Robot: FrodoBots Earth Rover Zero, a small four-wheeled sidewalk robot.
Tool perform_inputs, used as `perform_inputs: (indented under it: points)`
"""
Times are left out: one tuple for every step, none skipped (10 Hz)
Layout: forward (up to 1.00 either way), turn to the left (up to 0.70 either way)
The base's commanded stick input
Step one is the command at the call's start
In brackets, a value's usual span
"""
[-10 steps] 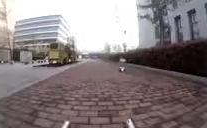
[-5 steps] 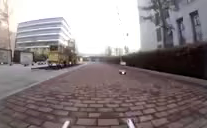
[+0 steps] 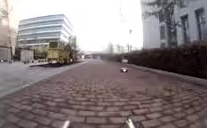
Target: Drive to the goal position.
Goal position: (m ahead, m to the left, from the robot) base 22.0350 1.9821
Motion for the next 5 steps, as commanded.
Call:
perform_inputs:
  points:
    - [0.70, -0.13]
    - [0.70, -0.13]
    - [0.70, -0.13]
    - [0.70, -0.13]
    - [0.70, -0.13]
